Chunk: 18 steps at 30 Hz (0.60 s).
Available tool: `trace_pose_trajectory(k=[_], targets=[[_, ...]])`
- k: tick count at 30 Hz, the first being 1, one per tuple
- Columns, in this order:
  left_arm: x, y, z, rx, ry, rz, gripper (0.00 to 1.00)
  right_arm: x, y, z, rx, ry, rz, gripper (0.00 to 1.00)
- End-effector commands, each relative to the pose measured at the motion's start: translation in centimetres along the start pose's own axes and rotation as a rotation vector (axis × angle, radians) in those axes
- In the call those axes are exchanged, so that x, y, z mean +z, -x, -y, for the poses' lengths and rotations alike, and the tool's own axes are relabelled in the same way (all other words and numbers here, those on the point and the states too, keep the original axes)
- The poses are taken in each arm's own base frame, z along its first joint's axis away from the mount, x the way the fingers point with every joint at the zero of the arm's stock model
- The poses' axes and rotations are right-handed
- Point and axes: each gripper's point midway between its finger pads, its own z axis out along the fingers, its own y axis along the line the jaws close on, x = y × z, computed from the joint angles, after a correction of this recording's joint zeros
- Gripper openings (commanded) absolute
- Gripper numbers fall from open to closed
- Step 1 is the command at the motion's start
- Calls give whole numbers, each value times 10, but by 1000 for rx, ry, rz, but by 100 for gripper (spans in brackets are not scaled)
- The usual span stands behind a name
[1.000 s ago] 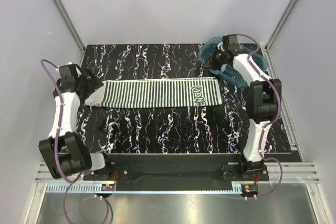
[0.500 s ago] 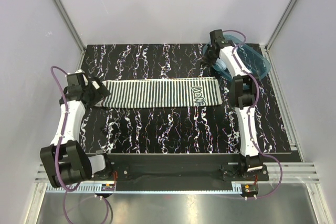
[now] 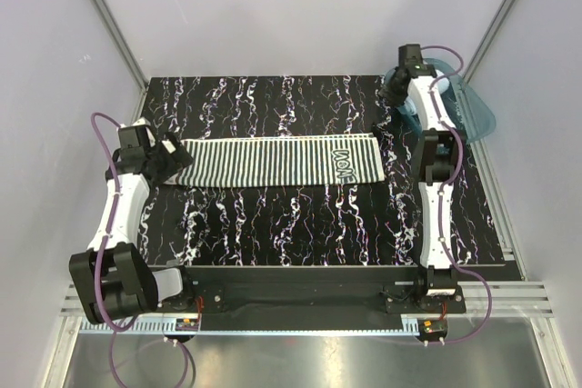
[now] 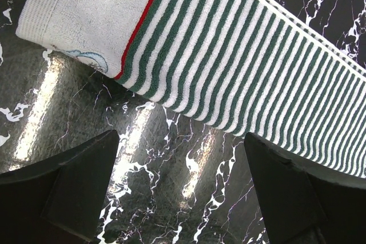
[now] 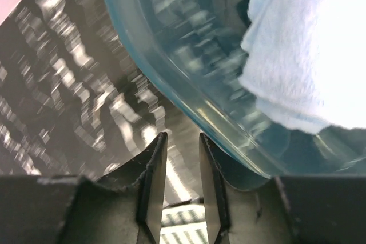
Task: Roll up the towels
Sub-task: Fold the towel
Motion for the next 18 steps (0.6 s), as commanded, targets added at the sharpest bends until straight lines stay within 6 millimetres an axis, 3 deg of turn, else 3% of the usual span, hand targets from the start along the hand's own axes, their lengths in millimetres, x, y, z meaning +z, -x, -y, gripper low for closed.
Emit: trace_pose_trajectory(k=[1,7,10,11,15,18], targets=[[2,8,9,24,-38,26,99,1,20,9,-5,13,38,38],[1,7,9,29,-37,28,99,-30,27,-38,-65,241,35,51],[-1,7,13,41,-44,33,99,-63,38,-54,-79,295,67,60],[-2,7,13,44,-43,37,99,-84,44,-59,-76,310,86,61],[-7,5,17,66,-45,48,99,-130,28,-47,-6,294,78,53],[-10,2,26,98,-60,54,99,-160,-4,-16,91,254,106,55]])
